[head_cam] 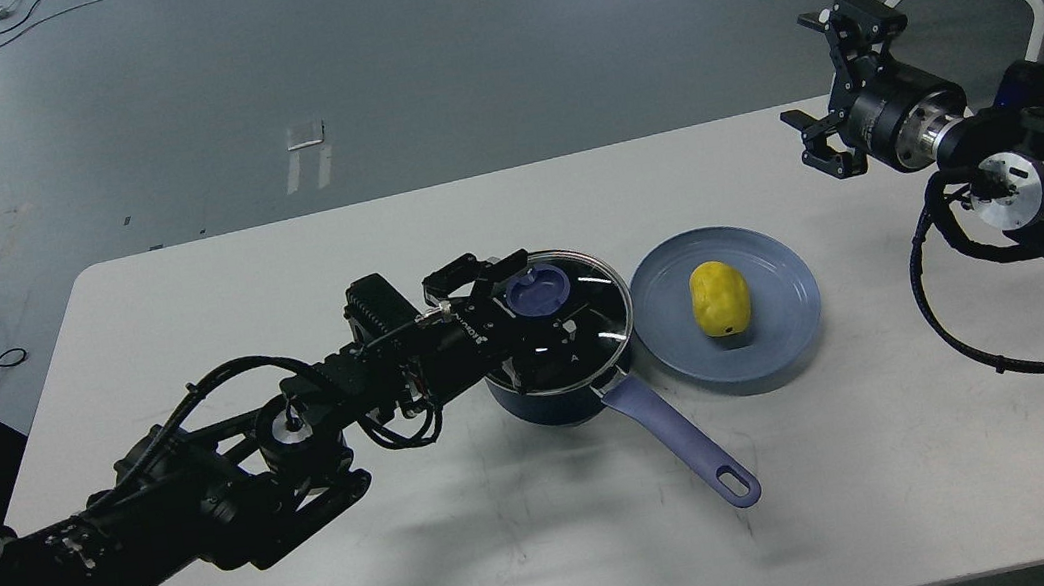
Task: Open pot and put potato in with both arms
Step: 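Close the left gripper on the lid knob, then lift the glass lid off the saucepan and set it down beside it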
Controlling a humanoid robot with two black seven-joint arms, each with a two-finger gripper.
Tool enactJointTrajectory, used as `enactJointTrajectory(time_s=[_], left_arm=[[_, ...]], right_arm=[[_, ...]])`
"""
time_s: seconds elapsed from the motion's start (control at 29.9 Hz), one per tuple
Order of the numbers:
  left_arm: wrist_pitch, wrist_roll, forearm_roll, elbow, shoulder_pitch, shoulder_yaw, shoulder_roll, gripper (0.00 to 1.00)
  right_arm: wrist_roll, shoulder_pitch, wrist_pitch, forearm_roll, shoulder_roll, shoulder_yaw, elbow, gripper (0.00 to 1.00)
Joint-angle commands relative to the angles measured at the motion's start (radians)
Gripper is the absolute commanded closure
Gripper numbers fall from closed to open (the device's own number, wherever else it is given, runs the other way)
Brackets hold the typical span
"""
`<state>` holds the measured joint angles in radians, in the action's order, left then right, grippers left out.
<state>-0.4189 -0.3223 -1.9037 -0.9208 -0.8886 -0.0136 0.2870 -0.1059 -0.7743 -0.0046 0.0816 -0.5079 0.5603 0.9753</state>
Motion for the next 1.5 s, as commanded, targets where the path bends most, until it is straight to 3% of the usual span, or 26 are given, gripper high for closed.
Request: enactJointTrajectory(time_s=[0.0,0.23,0.57,0.74,0.94,1.27,1.47], left_arm=[[0.000,0.000,0.000,0.000,0.000,0.000,0.001,0.41],[0.000,0.000,0.002,0.000,0.002,0.000,0.001,0.73],[0.002,-0.003,0.067,-0.039,-0.021,0.009,0.018,0.73],[0.009,-0.003,0.251,-0.176,-0.091,0.011,0.076,0.73],[0.008,0.000,0.262,-0.162,-0.125,0.003,0.152,0.73],[-0.070,-0.001,0.273,-0.090,-0.001,0.003,0.323,0.73],[-0.070,-0.003,0.296,-0.053,0.068,0.004,0.382,0.73]], right_arm=[[0.000,0.003,0.000,0.000,0.000,0.001,0.000,0.00],[0.000,0.004,0.000,0.001,-0.001,0.001,-0.001,0.00],[0.000,0.001,0.000,0.001,-0.001,0.001,-0.001,0.00],[0.000,-0.005,0.000,0.000,-0.001,0.003,-0.001,0.00],[-0.002,-0.005,0.000,0.000,0.002,0.004,-0.003,0.00],[-0.001,-0.008,0.000,0.000,0.014,0.003,-0.027,0.00],[0.000,-0.008,0.000,0.001,0.012,0.000,-0.029,0.00]])
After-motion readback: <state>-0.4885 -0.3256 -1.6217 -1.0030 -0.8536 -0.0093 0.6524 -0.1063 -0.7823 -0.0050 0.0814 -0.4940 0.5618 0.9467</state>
